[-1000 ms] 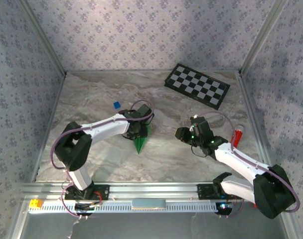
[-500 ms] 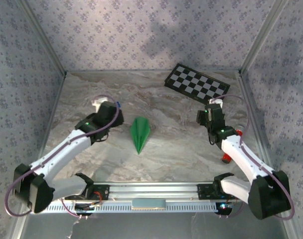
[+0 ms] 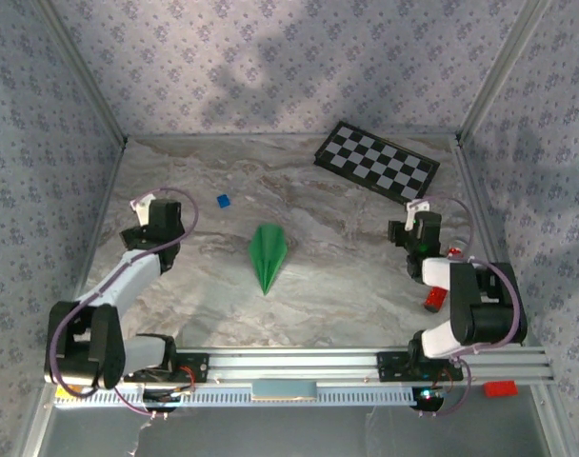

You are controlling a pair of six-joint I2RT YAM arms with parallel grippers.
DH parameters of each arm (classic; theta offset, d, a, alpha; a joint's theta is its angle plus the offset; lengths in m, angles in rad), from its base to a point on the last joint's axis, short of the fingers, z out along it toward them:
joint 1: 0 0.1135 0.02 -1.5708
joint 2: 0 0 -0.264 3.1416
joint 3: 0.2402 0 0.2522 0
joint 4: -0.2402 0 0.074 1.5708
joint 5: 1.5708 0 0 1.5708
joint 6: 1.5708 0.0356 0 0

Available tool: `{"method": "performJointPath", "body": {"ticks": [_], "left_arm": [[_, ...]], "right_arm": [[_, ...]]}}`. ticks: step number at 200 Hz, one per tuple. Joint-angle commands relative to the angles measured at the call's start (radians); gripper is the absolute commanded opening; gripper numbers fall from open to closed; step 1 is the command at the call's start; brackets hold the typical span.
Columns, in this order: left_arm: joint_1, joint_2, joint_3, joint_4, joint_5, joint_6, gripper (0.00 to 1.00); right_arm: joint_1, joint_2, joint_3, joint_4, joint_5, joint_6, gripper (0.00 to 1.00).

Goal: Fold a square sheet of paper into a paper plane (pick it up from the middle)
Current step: Reset both arms

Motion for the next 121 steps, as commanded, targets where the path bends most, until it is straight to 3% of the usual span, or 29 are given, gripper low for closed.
{"method": "performJointPath", "body": {"ticks": [1,14,18,22,46,57,107,121], "left_arm": [[0.009,0.049,-0.048,0.275,0.042,0.132,0.99],[0.012,0.083,-0.078,0.379,0.117,0.174,0.98],[0.012,0.09,-0.086,0.407,0.133,0.186,0.98],[0.013,0.1,-0.093,0.434,0.146,0.199,0.98],[0.027,0.167,-0.138,0.61,0.231,0.274,0.97],[0.034,0.181,-0.113,0.572,0.278,0.287,0.95],[0.094,0.187,-0.123,0.609,0.413,0.296,0.92],[0.141,0.28,-0.241,0.908,0.462,0.264,0.94]], "right_arm": [[-0.006,0.019,-0.049,0.184,-0.104,-0.028,0.69],[-0.005,0.028,-0.031,0.154,-0.042,-0.002,0.7],[-0.007,0.03,-0.017,0.136,-0.025,0.011,0.93],[-0.013,0.033,-0.02,0.15,-0.03,0.014,0.99],[0.02,0.031,-0.035,0.178,0.086,0.017,1.0],[0.019,0.032,-0.039,0.187,0.138,0.041,1.0],[0.023,0.031,-0.042,0.193,0.159,0.041,1.0],[0.023,0.032,-0.042,0.192,0.158,0.043,1.0]]}}
